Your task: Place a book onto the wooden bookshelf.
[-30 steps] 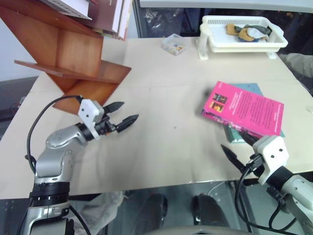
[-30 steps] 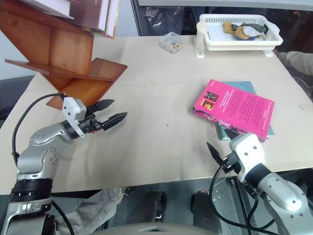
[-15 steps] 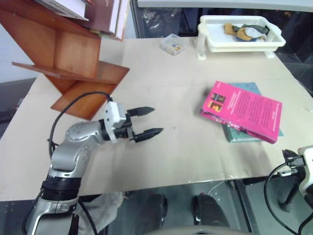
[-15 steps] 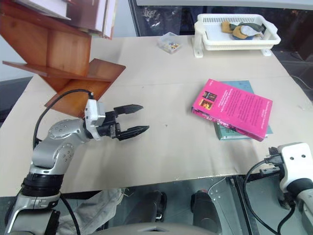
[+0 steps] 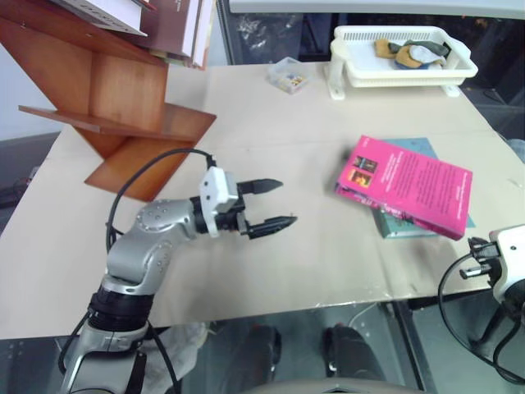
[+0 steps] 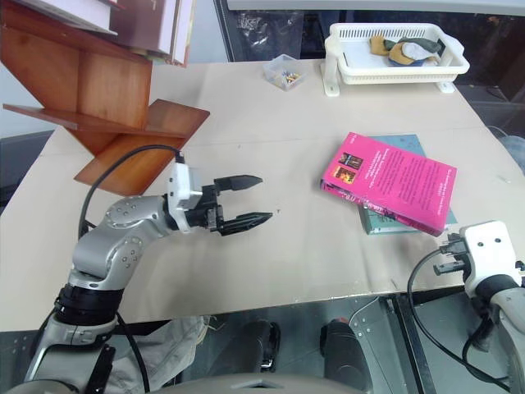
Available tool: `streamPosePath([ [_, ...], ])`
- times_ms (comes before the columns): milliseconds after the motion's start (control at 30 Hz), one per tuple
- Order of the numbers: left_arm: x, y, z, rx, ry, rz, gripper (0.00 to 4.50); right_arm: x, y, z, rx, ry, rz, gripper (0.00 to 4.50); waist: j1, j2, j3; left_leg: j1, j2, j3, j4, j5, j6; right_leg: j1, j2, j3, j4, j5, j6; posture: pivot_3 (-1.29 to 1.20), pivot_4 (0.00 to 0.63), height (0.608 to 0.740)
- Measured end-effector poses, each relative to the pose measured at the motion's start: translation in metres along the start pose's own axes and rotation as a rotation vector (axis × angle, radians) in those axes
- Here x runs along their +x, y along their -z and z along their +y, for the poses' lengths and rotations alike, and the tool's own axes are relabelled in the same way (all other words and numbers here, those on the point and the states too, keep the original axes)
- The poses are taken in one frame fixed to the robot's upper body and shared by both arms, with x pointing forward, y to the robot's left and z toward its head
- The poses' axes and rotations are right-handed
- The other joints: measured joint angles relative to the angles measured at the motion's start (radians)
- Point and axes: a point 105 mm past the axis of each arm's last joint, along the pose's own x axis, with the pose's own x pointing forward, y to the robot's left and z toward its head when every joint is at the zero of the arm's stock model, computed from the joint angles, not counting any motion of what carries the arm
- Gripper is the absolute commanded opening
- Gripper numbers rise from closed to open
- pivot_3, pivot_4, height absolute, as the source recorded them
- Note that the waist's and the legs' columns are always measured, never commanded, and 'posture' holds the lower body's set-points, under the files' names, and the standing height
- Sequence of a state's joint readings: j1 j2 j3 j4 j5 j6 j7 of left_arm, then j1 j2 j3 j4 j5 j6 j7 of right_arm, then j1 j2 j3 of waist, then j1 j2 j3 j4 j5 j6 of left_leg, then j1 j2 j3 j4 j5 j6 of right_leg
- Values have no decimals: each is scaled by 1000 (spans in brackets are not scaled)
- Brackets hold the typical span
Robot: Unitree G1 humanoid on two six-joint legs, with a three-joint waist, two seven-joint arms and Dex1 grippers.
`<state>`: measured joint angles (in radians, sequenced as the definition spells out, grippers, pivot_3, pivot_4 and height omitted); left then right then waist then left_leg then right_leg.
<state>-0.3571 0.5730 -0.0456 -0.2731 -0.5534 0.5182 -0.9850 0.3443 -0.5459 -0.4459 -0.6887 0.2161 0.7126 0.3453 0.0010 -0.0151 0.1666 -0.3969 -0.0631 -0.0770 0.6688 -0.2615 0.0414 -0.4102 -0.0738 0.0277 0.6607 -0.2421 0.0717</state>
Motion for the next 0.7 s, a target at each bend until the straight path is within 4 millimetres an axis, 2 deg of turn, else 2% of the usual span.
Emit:
streamPosePath([
  [167,1,5,3,-36,-48,25,4500,6,-7,6,1,-22,-28,19,0,0,0,0,1,0,0,0,0,0,1,0,0,0,0,0,150,740],
  [400,1,14,9,-139,-113,76,4500,16,-14,28,29,-93,-64,19,0,0,0,0,0,0,0,0,0,0,1,0,0,0,0,0,150,740],
  [533,9,15,14,-289,-131,94,4500,21,-19,38,35,-116,-83,19,1,0,0,0,0,-1,0,0,0,0,1,0,0,0,0,0,150,740],
  [633,22,16,12,-435,-116,91,4500,26,-23,47,49,-134,-97,19,3,0,0,0,0,-1,1,1,-2,0,1,0,1,0,0,0,150,740],
  [700,35,22,10,-591,-118,95,4500,29,-23,52,60,-139,-98,19,3,0,0,0,-1,-1,0,3,-4,0,1,0,1,0,0,0,150,740],
])
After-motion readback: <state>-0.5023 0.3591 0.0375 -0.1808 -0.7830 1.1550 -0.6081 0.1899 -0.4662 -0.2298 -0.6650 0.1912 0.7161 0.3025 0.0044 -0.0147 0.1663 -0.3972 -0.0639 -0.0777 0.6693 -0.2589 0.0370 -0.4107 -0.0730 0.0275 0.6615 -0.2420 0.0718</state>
